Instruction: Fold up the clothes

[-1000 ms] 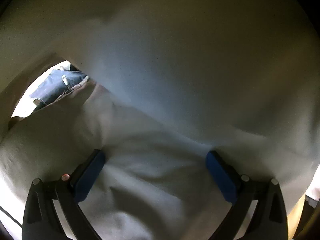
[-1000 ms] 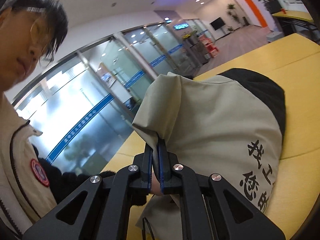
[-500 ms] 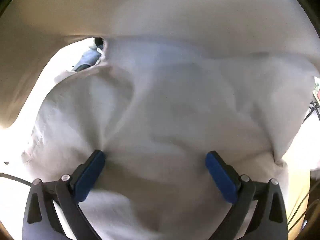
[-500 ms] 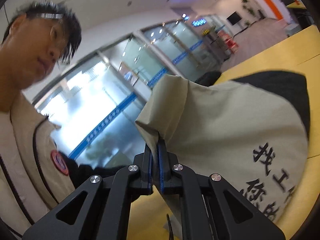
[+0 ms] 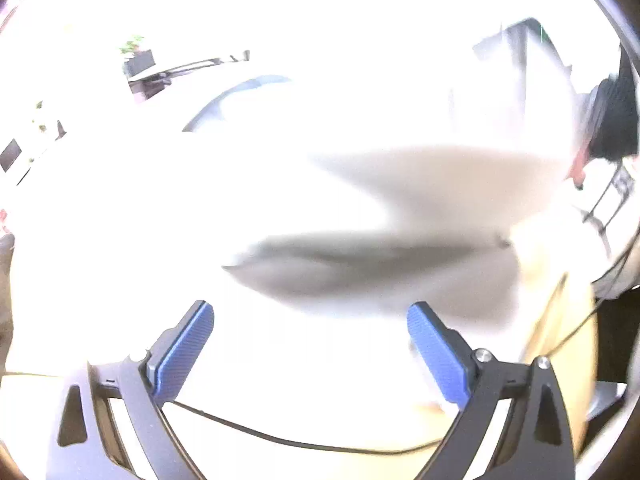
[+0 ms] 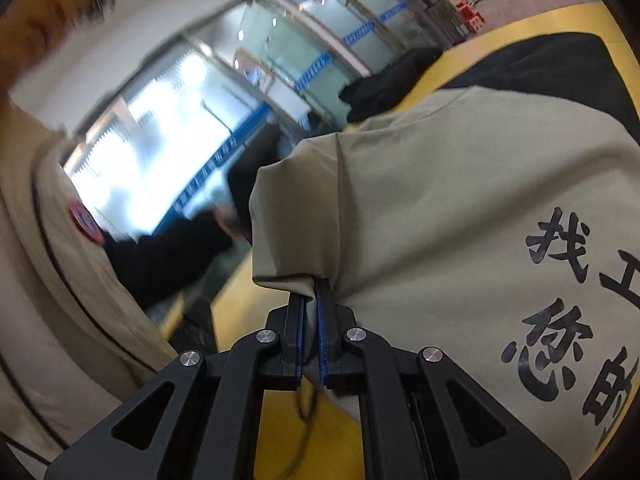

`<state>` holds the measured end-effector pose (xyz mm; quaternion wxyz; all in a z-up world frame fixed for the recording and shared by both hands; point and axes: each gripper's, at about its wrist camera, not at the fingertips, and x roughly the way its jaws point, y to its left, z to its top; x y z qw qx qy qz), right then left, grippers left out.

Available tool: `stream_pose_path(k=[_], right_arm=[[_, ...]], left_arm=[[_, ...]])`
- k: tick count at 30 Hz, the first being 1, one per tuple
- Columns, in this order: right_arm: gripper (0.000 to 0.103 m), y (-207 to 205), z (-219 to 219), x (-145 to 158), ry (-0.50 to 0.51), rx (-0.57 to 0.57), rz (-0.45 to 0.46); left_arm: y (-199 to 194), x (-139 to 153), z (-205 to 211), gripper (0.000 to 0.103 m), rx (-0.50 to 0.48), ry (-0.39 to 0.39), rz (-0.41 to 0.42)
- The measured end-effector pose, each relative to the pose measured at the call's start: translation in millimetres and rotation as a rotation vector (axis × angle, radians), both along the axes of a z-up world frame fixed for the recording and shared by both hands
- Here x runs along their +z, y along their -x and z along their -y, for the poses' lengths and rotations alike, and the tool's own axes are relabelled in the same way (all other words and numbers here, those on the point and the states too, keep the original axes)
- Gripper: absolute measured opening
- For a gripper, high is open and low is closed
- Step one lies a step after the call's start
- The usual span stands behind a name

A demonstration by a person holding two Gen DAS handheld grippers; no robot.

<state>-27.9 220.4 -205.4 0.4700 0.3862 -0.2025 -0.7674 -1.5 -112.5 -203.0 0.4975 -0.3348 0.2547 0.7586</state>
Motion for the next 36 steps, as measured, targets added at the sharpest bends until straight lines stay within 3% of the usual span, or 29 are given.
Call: stream_pose_path(k=[4,5,7,10,15,17,21,24,27,31,36], right_arm=[[0.007,-10.0,15.6,-23.0,-0.187,0.103,-0.032],[0.007,-12.4,18.5,-26.0,-0.224,0.12,-0.054],[0.007,-16.3,24.6,-30.0,-0.288,0.147,-0.099],[0.007,-21.6,33.9,-34.1,-0.371,0.179,-0.168],[0.006,-15.3,50.8,-16.0,-0.398,0.188,-0.246],[0.006,-14.3,48.7,-3.0,-0.358,0.158,-0.272],[0.005,-15.9,44.0,11.5,-0.274,0.127,-0.315],[0.006,-9.6,60.5,-13.8,-0.305,0.199,-0.305],[0.006,-13.6,82.6,-38.9,-0.372,0.306,-0.305],[0.005,-13.5,89.7,-49.1,-0.409,0.371,-0.293],[0.005,-14.7,93.4,-53.1,-0.447,0.401,-0.287]], left_arm=[[4.4,72.8,7.8,0.1,-0.072,-0.118,-0.047],[3.3,87.9,-14.0,0.1,-0.11,-0.139,-0.051],[54.8,89.1,-76.4,0.1,-0.201,-0.161,-0.032],[89.5,49.9,-122.2,0.1,-0.303,-0.076,0.012],[130.8,-10.4,-136.5,0.094,-0.259,-0.063,0.098],[137.9,-7.4,-122.1,0.094,-0.219,-0.103,0.118],[152.1,8.9,-105.7,0.094,-0.194,-0.117,0.074],[158.3,18.6,-108.6,0.094,-0.211,-0.136,0.046],[150.6,10.0,-140.1,0.094,-0.293,-0.114,0.026],[160.0,-44.7,-195.1,0.094,-0.396,-0.015,0.034],[157.8,-96.4,-195.3,0.094,-0.415,0.089,0.047]])
